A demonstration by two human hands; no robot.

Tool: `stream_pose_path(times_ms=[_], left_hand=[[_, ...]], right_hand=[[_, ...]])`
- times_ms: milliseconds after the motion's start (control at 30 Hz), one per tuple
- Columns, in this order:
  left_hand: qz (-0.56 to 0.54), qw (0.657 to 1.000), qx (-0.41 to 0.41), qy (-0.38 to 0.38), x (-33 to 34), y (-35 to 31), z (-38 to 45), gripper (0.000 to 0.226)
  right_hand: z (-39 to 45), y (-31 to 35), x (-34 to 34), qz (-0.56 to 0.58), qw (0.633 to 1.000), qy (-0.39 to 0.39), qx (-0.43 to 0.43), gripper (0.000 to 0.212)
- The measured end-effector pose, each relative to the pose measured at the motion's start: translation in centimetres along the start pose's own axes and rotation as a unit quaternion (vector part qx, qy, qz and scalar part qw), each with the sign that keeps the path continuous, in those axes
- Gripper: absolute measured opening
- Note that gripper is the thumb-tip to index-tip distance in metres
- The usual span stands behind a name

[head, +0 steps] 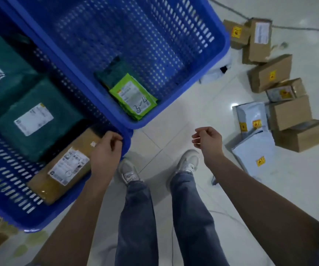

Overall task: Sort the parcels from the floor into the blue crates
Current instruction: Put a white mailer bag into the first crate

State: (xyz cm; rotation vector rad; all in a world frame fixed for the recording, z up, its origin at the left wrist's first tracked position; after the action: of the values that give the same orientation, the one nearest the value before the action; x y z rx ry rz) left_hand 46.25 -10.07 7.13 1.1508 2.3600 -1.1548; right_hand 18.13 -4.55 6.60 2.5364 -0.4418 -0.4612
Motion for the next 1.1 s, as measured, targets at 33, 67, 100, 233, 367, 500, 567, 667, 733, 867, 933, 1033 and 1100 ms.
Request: stream_pose_path(times_ms=[33,67,100,233,367,500,567,667,733,867,933,1033,1100], left_hand=[[-0.005,1.0,0.012,0.004,0.8,-1.5,0.5,0.011],[-0.008,1.0,0.018,0.011,1.6,-3.1,0.9,0.011],[-0.005,1.0,0.022,0.021,2.5,-4.5,1.4,0.011],[0.024,0.996,0.062,0.057,5.6,-10.3,2.8,0.007],[0.036,0.994,0.062,0.081,8.0,-15.0,3.4,0.008],[0.071,0.991,0.049,0.106,10.4,-18.9,4.1,0.011],[0.073,0.989,0.043,0.125,11.6,-20.7,4.5,0.016],[0.062,0.988,0.042,0.138,13.5,-23.2,5.6,0.016],[0.056,0.985,0.031,0.161,14.9,-24.8,6.7,0.008],[0.082,0.978,0.018,0.191,17.3,-27.2,9.6,0.019],[0.096,0.972,-0.003,0.216,18.6,-27.8,11.3,0.026],[0.077,0.96,-0.062,0.261,20.6,-28.1,14.4,0.032],[0.032,0.952,-0.106,0.285,21.8,-28.7,16.8,0.041]], right_hand=[[0.5,-0.6,-1.6,0.0,1.0,0.002,0.019,0.03],[1.0,-1.0,-3.0,-0.007,0.999,0.008,0.036,0.029],[1.5,-1.4,-4.4,-0.019,0.998,0.018,0.049,0.028],[2.6,-1.6,-9.1,-0.064,0.993,0.055,0.081,0.025],[3.1,-1.2,-13.6,-0.058,0.988,0.081,0.121,0.011],[4.1,-1.1,-17.9,-0.052,0.982,0.092,0.154,0.009],[4.7,-0.9,-19.9,-0.055,0.981,0.093,0.162,0.01],[6.0,-0.7,-22.4,-0.065,0.979,0.09,0.171,0.011],[7.2,-0.8,-23.6,-0.066,0.978,0.088,0.18,0.011],[9.6,-1.0,-24.3,-0.066,0.971,0.09,0.21,0.012],[10.9,-0.5,-24.1,-0.068,0.967,0.097,0.224,0.014],[13.2,1.3,-23.5,-0.067,0.964,0.108,0.234,0.016],[15.2,3.1,-23.3,-0.059,0.965,0.105,0.232,0.013]])
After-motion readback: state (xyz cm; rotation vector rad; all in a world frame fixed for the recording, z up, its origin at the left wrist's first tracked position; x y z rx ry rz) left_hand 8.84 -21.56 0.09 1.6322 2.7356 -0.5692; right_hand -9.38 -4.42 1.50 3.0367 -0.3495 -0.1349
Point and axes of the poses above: each hand's wrist, its own z-axis towards the middle knuckle, its own x-axis out of the palm, y = z × x, the point moved 5 cm from there along z, towards the middle knuckle, and after that the axes turned 11 degrees about y, right-handed, at the moved point
